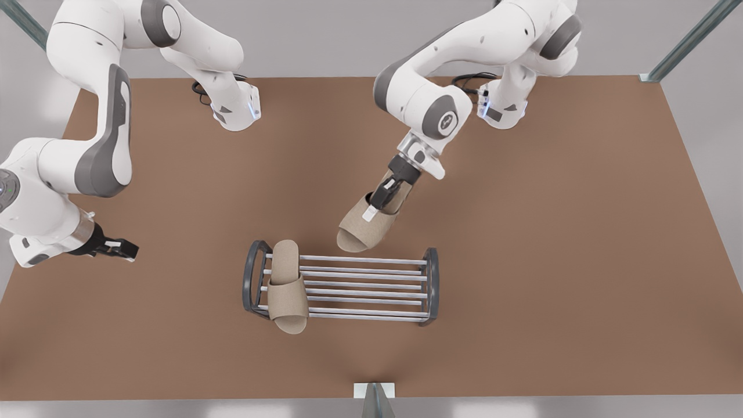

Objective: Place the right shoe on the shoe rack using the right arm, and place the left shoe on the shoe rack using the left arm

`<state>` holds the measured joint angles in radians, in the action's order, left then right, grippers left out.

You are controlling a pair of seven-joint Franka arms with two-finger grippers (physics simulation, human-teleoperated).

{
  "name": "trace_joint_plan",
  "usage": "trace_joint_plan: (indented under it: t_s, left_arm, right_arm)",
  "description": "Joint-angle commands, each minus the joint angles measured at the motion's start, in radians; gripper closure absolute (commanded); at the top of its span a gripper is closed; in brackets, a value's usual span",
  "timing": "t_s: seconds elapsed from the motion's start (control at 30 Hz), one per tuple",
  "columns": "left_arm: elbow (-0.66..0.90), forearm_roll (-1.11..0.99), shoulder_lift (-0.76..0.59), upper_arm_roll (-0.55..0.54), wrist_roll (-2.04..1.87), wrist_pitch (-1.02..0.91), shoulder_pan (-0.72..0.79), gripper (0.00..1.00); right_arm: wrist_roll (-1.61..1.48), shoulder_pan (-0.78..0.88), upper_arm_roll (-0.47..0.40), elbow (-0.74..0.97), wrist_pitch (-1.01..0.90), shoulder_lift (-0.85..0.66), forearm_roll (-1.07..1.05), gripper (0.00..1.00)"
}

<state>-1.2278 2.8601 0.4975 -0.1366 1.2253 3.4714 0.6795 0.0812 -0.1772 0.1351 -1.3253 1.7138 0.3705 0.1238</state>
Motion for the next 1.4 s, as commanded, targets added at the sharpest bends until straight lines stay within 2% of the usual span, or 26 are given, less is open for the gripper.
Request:
trace_joint_plan:
  t_s: [0.0, 0.07, 0.17, 0.33, 0.43, 0.47, 0.5, 1.1, 1.17, 1.2, 1.23, 1.27, 1.3, 1.33, 1.37]
  left_arm:
    - [0.097, -0.011, 0.087, 0.155, -0.342, 0.018, 0.146, 0.78]
    - [0.154, -0.015, 0.173, 0.216, -0.342, -0.02, 0.146, 0.78]
    - [0.183, -0.016, 0.224, 0.245, -0.342, -0.072, 0.13, 0.78]
    - [0.198, -0.015, 0.265, 0.282, -0.34, -0.201, 0.132, 0.78]
    - [0.195, -0.016, 0.271, 0.282, -0.34, -0.202, 0.134, 0.74]
    - [0.194, -0.018, 0.271, 0.282, -0.337, -0.207, 0.134, 0.33]
    - [0.192, -0.016, 0.271, 0.282, -0.337, -0.209, 0.134, 0.0]
    - [0.145, -0.027, 0.26, 0.281, -0.339, -0.207, 0.134, 0.0]
    - [0.068, -0.031, 0.171, 0.278, -0.343, -0.225, 0.114, 0.0]
    - [-0.025, -0.106, 0.015, 0.279, -0.308, -0.181, 0.095, 0.0]
    - [-0.24, -0.532, -0.206, 0.27, -0.259, -0.104, 0.089, 0.0]
    - [-0.309, -0.659, -0.328, 0.269, -0.257, -0.078, 0.089, 0.0]
    - [-0.289, -0.673, -0.389, 0.278, -0.256, -0.084, 0.083, 0.0]
    - [-0.142, -0.677, -0.384, 0.181, -0.259, -0.239, -0.107, 0.0]
    - [-0.151, -0.876, -0.338, -0.036, -0.267, -0.456, -0.37, 0.0]
  right_arm:
    - [-0.049, -0.007, 0.001, 0.001, -0.051, 0.002, -0.023, 0.0]
    - [-0.047, -0.007, 0.001, 0.001, -0.049, 0.002, -0.016, 0.0]
    - [-0.046, -0.008, 0.001, 0.001, -0.02, 0.007, -0.023, 0.0]
    - [-0.044, -0.004, 0.001, -0.002, 0.01, 0.007, -0.016, 0.0]
    - [-0.046, -0.002, 0.001, -0.002, 0.009, 0.005, -0.015, 0.0]
    - [-0.044, -0.001, 0.001, -0.002, 0.009, 0.004, -0.015, 0.0]
    - [-0.046, -0.001, 0.001, -0.002, 0.009, 0.004, -0.015, 0.0]
    - [-0.049, -0.004, 0.003, -0.002, 0.012, 0.007, -0.015, 0.0]
    - [-0.049, -0.002, 0.003, -0.002, 0.012, 0.007, -0.015, 0.0]
    - [-0.049, -0.002, 0.003, -0.002, 0.013, 0.007, -0.015, 0.0]
    - [-0.049, -0.002, 0.001, -0.002, 0.013, 0.007, -0.016, 0.0]
    - [-0.049, -0.002, 0.003, -0.002, 0.013, 0.007, -0.016, 0.0]
    - [-0.049, -0.002, 0.003, -0.002, 0.013, 0.007, -0.015, 0.0]
    - [-0.049, -0.004, 0.003, -0.002, 0.013, 0.007, -0.016, 0.0]
    - [-0.049, -0.004, 0.003, -0.002, 0.015, 0.007, -0.016, 0.0]
